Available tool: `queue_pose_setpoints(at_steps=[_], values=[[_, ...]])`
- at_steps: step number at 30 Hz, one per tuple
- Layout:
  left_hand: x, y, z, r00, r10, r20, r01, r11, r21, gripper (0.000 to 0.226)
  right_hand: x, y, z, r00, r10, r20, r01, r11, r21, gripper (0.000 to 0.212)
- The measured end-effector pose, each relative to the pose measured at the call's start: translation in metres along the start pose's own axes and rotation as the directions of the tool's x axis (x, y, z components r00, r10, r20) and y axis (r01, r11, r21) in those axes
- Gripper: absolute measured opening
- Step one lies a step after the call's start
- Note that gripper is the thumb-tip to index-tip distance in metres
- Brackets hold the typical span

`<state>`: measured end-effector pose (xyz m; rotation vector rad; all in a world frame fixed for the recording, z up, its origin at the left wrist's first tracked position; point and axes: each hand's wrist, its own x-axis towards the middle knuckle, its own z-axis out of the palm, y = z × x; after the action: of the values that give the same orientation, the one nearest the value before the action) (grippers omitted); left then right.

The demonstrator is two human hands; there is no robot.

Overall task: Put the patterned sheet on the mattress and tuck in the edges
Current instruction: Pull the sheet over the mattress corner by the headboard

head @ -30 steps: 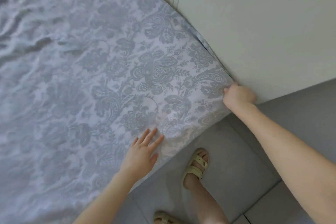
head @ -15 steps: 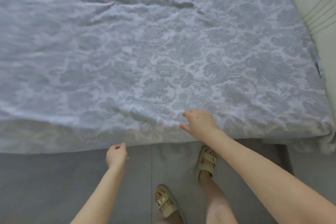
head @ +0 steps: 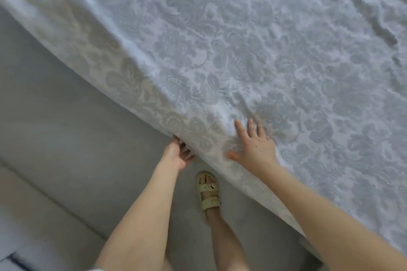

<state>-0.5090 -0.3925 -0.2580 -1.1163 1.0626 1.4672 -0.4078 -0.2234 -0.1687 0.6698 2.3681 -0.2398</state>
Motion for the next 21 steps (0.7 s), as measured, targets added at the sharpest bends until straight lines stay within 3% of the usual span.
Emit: queue_pose_setpoints(at_steps=[2,6,10,14,18,21], values=[[0.011,-0.004,0.002,1.000,0.024,-0.005,-0.024,0.994,-0.103,0.035,0.007,0.005,0.007,1.000,-0.010,-0.002,0.010,1.000,0.001,0.090],[0.022,-0.012,-0.011,0.974,0.200,-0.103,-0.208,0.975,-0.073,0.019,0.014,0.007,0.016,0.999,-0.029,-0.029,0.029,0.999,-0.013,0.091],[0.002,-0.010,-0.029,0.895,0.406,-0.184,-0.382,0.912,0.150,0.023,0.013,0.004,0.018,0.999,-0.010,-0.038,0.009,0.999,-0.034,0.093],[-0.064,-0.012,-0.060,0.806,0.548,-0.225,-0.457,0.817,0.351,0.032,0.009,-0.003,0.008,1.000,0.014,0.014,-0.013,0.996,-0.087,0.097],[-0.146,-0.018,-0.058,0.735,0.666,-0.123,-0.549,0.692,0.468,0.041,0.010,-0.013,-0.005,0.994,0.043,0.100,-0.034,0.995,-0.095,0.103],[-0.155,-0.013,-0.055,0.746,0.664,-0.055,-0.552,0.662,0.507,0.044,0.011,-0.014,-0.015,0.985,0.057,0.165,-0.034,0.990,-0.138,0.104]])
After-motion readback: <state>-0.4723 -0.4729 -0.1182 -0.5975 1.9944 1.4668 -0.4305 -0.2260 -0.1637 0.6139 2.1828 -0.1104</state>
